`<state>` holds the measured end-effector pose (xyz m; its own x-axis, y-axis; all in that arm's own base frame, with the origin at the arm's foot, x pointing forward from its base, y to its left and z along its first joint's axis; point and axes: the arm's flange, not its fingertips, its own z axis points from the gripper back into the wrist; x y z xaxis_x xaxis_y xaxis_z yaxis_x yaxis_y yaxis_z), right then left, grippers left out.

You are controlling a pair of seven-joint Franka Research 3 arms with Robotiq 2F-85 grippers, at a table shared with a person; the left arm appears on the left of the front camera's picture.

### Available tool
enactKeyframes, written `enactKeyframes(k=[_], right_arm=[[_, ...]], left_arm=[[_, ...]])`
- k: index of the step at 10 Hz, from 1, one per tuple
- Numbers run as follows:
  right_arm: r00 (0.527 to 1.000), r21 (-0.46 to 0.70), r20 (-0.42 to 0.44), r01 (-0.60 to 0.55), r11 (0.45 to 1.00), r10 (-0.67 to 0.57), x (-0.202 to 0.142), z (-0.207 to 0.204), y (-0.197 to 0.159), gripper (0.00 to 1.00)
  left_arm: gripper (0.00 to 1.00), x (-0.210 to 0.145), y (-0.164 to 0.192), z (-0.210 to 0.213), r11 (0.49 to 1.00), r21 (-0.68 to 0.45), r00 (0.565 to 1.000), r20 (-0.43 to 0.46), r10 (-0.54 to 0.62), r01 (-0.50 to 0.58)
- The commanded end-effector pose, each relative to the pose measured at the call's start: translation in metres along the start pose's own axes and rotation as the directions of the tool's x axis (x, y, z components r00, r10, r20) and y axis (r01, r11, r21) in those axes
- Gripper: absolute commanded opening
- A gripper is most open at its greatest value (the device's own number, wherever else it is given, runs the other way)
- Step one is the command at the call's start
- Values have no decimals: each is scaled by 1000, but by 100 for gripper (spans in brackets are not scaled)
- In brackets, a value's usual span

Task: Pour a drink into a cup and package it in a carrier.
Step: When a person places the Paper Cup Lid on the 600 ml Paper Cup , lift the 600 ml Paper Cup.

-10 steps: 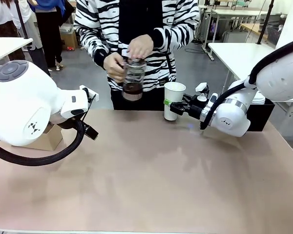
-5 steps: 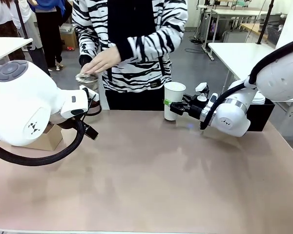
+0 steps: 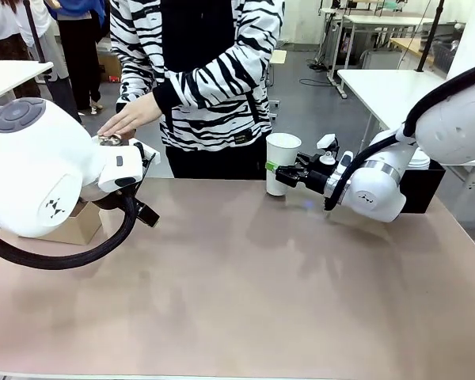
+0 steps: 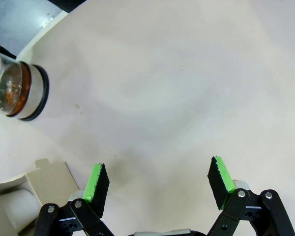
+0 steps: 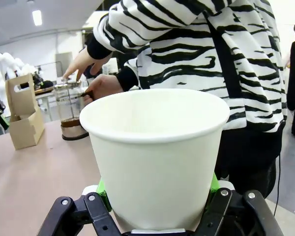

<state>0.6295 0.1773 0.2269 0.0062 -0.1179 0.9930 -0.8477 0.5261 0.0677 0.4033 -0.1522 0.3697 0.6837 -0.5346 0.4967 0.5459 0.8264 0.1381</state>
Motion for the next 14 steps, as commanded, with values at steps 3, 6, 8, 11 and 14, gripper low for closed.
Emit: enactKeyframes(k=[3,6,8,11,14], right_arm=[[1000,-3,-3,-2,1000,2,4,-1,2,80],[1000,-3,-3,-2,1000,2,4,-1,2,80],[1000,-3,-3,-2,1000,2,4,-1,2,80],[1000,-3,-3,-2,1000,2,4,-1,2,80],[1000,-3,-3,-2,1000,2,4,-1,2,80]], left_arm=[[100,0,0,1,1000,-2,1000,2,1,-1],[100,0,0,1,1000,-2,1000,2,1,-1],[100,0,0,1,1000,-2,1000,2,1,-1],[100,0,0,1,1000,-2,1000,2,1,-1],[100,0,0,1,1000,-2,1000,2,1,-1]])
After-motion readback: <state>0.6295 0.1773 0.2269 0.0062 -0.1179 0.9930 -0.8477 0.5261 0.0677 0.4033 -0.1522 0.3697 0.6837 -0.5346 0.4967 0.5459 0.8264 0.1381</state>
